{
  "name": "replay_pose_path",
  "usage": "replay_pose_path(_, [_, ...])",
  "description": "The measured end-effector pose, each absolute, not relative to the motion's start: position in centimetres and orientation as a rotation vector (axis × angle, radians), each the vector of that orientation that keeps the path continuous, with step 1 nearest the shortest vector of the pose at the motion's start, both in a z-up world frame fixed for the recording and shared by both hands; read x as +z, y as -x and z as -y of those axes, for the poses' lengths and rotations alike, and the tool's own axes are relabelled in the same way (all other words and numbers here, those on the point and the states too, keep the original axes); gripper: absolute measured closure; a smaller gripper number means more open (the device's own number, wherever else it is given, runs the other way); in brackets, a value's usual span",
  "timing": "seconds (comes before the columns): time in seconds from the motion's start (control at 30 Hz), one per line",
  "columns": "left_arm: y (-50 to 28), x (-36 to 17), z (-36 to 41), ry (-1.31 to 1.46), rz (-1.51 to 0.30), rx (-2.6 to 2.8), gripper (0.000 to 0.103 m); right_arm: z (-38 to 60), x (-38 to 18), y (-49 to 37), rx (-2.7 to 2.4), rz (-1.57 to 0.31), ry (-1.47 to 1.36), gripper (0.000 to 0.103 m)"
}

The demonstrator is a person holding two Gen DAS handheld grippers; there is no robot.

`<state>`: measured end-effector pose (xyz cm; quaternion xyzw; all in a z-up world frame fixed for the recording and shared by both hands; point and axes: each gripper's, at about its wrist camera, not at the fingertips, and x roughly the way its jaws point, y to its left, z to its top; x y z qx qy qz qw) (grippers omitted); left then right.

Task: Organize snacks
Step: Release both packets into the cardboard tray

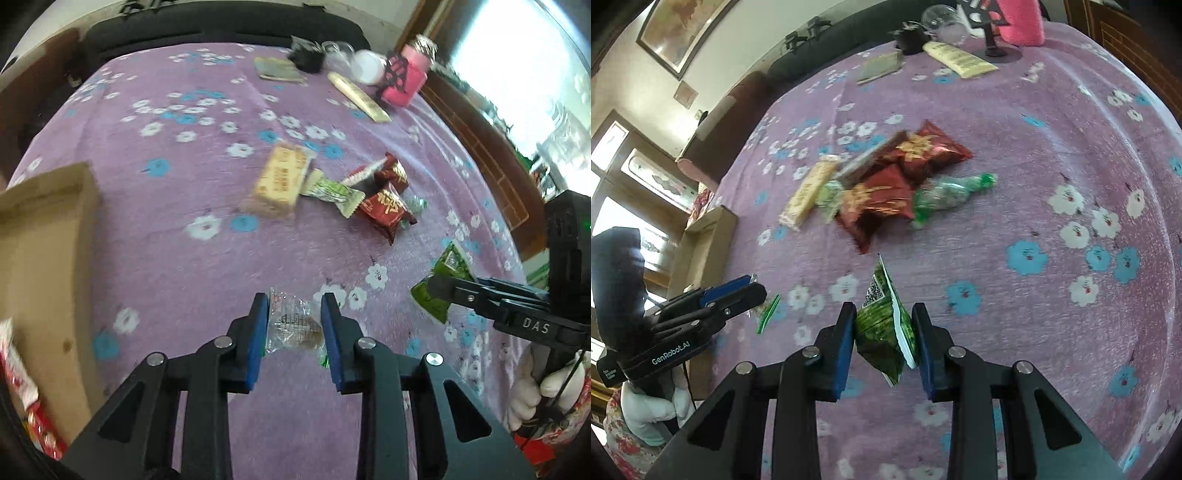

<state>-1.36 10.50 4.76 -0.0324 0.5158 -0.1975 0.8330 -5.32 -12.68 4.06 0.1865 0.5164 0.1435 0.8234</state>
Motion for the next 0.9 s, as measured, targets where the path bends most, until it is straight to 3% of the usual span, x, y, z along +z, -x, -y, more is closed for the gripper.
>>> replay_pose_path(0.47, [8.4,8.7,-27.8,0.211,-1.016,-0.077,0.072,-5.4,9.2,5.2,0.662,-1.064,-0.24,0.074])
replay_pose_path(0.9, [10.8,6.8,-35.2,0.283,-1.05,-0.048,0.067,-20.2,6.0,7.5,0.768,-1.15,-0.019,0.071])
